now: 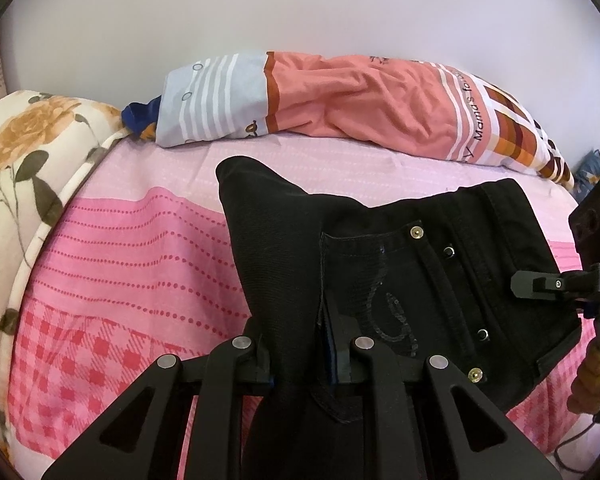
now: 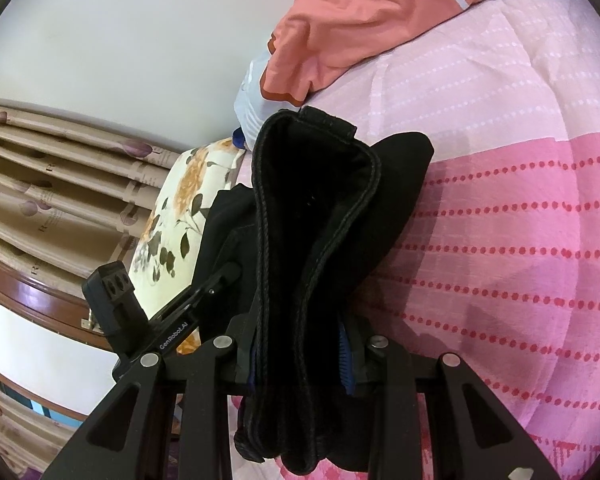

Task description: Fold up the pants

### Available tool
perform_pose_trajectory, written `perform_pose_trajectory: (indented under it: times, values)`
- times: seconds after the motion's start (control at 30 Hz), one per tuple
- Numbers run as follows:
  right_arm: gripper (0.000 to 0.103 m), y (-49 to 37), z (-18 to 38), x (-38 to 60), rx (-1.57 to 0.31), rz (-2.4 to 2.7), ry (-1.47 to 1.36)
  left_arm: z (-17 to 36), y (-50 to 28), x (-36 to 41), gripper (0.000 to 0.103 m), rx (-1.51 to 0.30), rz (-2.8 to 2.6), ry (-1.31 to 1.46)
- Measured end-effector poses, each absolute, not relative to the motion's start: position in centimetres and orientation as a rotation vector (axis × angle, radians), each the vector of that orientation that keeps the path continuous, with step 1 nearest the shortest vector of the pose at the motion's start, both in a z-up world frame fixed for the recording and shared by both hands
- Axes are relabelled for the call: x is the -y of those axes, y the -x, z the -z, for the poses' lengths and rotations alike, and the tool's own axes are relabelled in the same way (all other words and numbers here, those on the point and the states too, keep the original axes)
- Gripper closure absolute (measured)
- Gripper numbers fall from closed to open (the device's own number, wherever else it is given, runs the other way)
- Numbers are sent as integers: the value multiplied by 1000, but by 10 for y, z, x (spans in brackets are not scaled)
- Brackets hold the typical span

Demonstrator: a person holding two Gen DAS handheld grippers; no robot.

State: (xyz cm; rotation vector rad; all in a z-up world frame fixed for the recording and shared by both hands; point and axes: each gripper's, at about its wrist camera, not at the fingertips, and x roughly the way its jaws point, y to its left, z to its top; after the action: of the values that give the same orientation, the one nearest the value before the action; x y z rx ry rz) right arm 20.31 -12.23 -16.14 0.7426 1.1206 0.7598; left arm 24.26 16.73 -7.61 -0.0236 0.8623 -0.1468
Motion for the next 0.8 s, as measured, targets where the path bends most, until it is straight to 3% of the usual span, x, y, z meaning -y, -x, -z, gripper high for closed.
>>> perform_pose_trajectory:
  times: [0.27,0.5,0.8]
  values:
    - [75,-203,167,126,-1131,-739,-747,85,-245,-173,79,-865,136,31]
    - [74,-204,174,130,-1143,-711,-747,91,-244,-181,60,-853,102,18]
    - [70,-202,184,133,-1137,-668,-712,91,-242,-198,48,-817,44,6]
